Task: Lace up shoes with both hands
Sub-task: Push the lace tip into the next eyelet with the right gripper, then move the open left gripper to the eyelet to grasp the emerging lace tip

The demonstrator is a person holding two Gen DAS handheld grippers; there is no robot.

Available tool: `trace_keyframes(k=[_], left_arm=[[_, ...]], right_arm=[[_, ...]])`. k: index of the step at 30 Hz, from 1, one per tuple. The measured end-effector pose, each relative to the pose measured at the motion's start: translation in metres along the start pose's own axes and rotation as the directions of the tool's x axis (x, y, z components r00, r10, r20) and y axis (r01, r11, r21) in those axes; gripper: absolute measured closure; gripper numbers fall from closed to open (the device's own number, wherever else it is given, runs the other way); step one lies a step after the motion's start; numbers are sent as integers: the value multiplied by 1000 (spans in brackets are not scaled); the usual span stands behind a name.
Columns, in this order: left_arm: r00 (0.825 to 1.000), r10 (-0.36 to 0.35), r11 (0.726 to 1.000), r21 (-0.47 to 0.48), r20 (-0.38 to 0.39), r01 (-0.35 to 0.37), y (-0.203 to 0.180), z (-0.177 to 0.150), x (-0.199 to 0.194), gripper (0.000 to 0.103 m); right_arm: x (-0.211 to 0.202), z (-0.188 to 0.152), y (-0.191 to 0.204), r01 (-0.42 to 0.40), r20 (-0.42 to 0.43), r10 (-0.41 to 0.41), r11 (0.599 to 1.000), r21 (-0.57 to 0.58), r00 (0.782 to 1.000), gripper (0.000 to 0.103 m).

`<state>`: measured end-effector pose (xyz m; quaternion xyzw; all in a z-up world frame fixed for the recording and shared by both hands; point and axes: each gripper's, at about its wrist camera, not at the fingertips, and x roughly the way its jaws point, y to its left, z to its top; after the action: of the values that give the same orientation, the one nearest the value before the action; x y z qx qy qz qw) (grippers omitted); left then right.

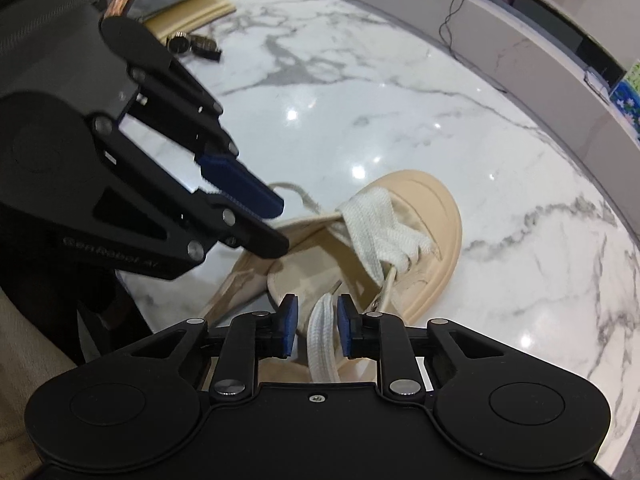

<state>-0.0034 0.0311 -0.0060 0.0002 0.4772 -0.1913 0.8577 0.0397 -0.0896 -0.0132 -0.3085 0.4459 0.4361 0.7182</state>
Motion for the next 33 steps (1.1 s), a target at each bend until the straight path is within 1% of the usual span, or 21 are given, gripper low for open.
trace_keyframes(k=[3,5,7,11,14,19,22,23,25,29,33], left_arm=[[1000,1,1000,3,0,-1,0,0,0,84],[1000,3,1000,7,-2,-3,0,0,0,84],[1000,0,1000,16,-4,0,-1,0,-1,87],[1000,-9,999,45,-5,9,-7,3,-3,90],[1000,-5,999,52,-8,5,-8,5,-4,90],[1000,-11,999,33,-16,12,-5,5,-4,90],[999,-34,999,-9,-19,34,1,5,-3,88],[999,-35,999,-27,-22,35,4,4,-2,87],[999,-18,1000,-23,-30,18,3,6,-1,83],[999,11,1000,0,-41,-11,-3,10,1,83],[998,27,999,-28,-48,-28,-4,12,5,83]], right_arm=[[2,-1,-2,-4,5,4,1000,3,1000,100],[1,-2,-2,-3,18,3,1000,-4,1000,100],[-3,-4,-1,-6,35,7,1000,-25,999,100],[-16,-7,1,-9,74,16,995,-100,997,100],[-22,-10,2,4,91,10,987,-159,996,100],[-28,-14,2,20,108,7,969,-244,994,100],[-28,-14,4,19,114,14,957,-288,993,100],[-28,-14,4,18,117,18,955,-296,993,100],[-29,-15,4,16,122,23,952,-306,992,100],[-26,-14,4,14,131,27,953,-304,991,100],[-25,-15,4,13,139,30,955,-298,990,100]])
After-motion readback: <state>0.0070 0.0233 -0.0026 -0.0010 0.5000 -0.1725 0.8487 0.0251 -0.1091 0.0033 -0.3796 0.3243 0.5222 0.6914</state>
